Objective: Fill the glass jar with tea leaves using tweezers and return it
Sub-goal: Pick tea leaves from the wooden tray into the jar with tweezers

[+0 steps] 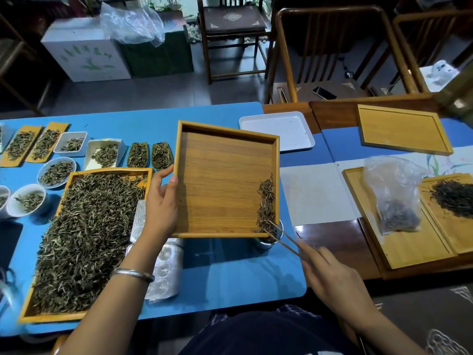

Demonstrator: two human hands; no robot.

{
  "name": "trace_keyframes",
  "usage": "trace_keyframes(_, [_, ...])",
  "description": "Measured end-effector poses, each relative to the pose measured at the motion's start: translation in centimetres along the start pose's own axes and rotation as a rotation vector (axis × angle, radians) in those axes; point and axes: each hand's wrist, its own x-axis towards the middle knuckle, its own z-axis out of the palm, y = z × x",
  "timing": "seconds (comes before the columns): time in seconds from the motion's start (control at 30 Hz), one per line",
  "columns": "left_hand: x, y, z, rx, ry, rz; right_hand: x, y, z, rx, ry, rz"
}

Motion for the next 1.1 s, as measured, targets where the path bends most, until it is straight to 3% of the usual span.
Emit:
trace_keyframes(0.43, [0.2, -0.3, -0.1, -0.018, 0.025, 0.013, 0.6, -0.1, -0.2, 0.020, 0.140, 0.000])
trace_keyframes(0.67, [0.1, -0.1, -0.3, -0.024, 0.007, 0.011, 2.9, -1.1, -0.1, 0.007, 0.086, -0.084])
trace_keyframes(1.1, [0.2, -0.2, -0.3, -0.017, -0.013, 0.028, 0.0, 1.4, -1.2, -0.030, 0.026, -0.062])
